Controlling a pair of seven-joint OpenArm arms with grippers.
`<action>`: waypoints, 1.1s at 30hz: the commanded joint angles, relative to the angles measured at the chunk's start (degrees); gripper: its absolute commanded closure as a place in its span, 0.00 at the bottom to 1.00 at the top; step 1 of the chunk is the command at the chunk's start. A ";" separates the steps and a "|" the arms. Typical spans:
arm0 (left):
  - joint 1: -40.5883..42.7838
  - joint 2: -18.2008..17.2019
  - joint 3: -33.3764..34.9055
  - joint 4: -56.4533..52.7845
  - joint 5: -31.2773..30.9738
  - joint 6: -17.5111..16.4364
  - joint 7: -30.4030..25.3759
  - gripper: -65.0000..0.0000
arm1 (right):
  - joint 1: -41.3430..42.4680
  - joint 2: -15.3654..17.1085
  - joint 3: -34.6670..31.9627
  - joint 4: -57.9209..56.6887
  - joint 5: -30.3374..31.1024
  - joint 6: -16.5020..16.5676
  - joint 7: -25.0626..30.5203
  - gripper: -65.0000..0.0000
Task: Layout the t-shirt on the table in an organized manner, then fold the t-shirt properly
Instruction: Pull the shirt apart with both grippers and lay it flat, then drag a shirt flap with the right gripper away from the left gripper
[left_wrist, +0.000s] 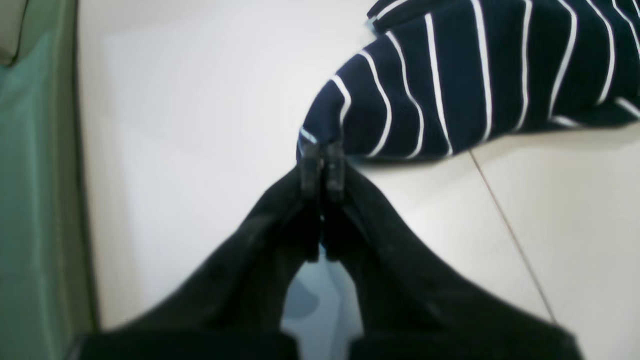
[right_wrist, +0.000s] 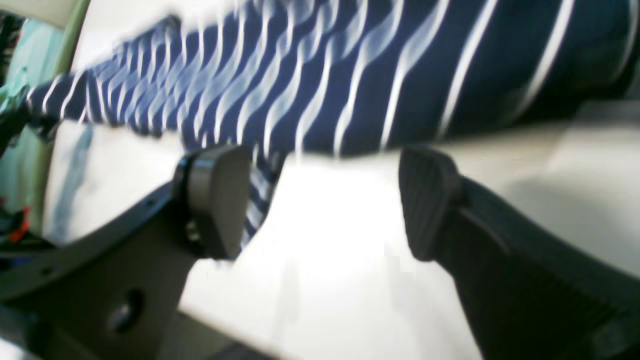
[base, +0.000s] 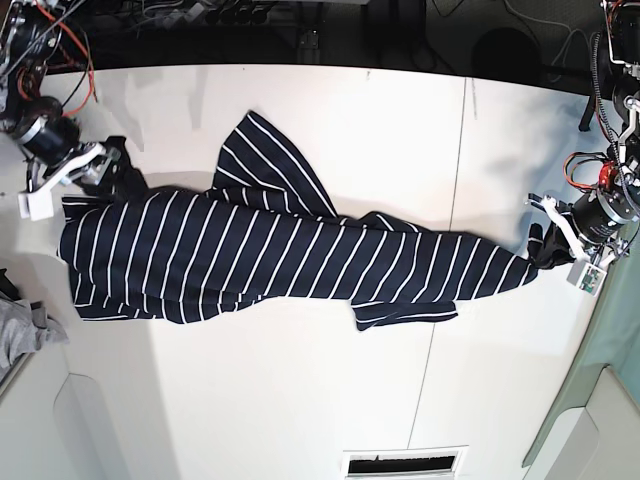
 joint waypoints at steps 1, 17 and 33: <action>-0.13 -1.11 -0.48 0.83 -1.57 -0.02 0.15 0.94 | -0.87 -0.83 -0.81 0.96 1.51 0.74 1.18 0.31; 2.32 -1.05 -0.48 1.27 -23.37 -6.67 16.37 0.52 | 5.42 -8.90 -24.59 -11.72 -20.06 -6.14 16.35 0.81; 1.60 -0.94 -0.48 1.22 -9.60 -0.92 7.37 0.52 | -3.04 -8.00 -17.90 31.04 -5.40 0.09 1.33 1.00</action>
